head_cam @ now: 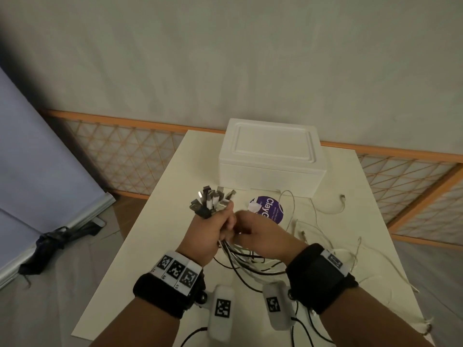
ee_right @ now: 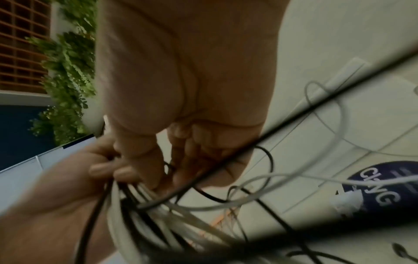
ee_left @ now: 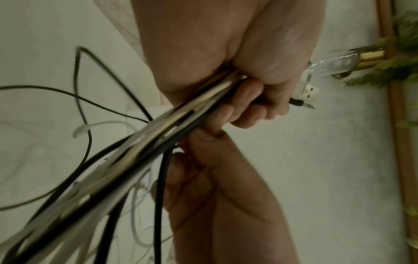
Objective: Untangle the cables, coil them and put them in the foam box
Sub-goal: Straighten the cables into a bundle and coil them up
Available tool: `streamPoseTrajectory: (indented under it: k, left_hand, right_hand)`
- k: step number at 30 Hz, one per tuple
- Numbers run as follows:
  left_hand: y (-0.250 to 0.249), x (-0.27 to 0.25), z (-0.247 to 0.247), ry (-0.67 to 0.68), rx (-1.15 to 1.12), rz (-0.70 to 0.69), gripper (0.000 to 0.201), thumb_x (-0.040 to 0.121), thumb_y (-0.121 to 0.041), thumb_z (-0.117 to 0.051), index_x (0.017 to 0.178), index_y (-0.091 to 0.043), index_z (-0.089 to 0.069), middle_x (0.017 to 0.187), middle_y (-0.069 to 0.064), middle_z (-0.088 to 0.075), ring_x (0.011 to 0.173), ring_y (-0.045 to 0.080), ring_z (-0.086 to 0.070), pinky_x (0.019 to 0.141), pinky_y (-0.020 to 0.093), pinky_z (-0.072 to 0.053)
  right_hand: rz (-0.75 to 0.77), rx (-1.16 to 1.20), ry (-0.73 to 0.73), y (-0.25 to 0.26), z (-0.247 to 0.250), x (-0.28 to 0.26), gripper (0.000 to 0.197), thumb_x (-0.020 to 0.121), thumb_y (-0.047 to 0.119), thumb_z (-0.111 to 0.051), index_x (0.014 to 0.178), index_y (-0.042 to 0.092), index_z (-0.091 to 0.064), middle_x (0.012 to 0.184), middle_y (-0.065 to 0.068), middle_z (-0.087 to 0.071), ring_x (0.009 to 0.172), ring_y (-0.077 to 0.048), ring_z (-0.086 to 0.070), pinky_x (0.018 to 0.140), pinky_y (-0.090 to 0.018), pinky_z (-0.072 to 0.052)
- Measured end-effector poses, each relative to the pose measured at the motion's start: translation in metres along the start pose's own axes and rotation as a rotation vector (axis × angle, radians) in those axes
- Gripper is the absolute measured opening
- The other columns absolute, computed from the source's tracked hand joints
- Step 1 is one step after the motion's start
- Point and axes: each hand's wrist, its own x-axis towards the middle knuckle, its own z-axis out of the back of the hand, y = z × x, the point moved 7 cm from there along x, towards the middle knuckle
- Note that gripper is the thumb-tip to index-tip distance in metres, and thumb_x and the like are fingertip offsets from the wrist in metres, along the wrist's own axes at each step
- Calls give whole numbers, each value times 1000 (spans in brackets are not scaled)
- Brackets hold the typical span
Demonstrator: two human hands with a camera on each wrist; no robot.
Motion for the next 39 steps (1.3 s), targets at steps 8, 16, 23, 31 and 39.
streamPoseTrajectory:
  k: [8,16,23,31,39]
  left_hand:
    - [6,-24,64,-227,-238,127,28,81,-27,-58,55,-22,-52,45,-4,-32,35,6,-23,44,24,-19]
    - [60,-46,118,-476,-211,289,25,96,-19,-54,71,-17,-49,43,-4,-32,33,6,-26,39,18,-27]
    - [39,-33,77,-301,-174,198,16,96,-17,-50,81,-16,-50,50,-1,-36,38,7,-27,41,21,-28]
    - [6,-27,18,-25,-48,100,36,89,-27,-58,58,-12,-46,46,1,-35,41,13,-26,46,24,-28]
    - [18,-43,96,-348,-360,166,43,90,-29,-53,47,-23,-48,48,-4,-32,34,6,-24,39,20,-26]
  right_hand:
    - [-81,-475,-375,-24,72,-12,17,90,14,-52,102,16,-64,103,-1,-62,96,-19,-58,84,-29,-46]
    - [-40,-370,-779,-20,131,-35,9,83,2,-65,90,6,-70,97,-8,-66,92,-22,-60,82,-21,-38]
    - [-102,-557,-498,-25,98,-19,23,84,16,-65,107,17,-68,117,1,-60,109,-20,-55,94,-25,-37]
    - [236,-559,6,14,-29,-1,21,88,35,-57,96,16,-63,89,-3,-69,84,-24,-64,71,-35,-46]
    - [-76,-824,-261,-45,69,-14,12,91,34,-48,93,30,-60,92,8,-67,94,-14,-61,101,-37,-31]
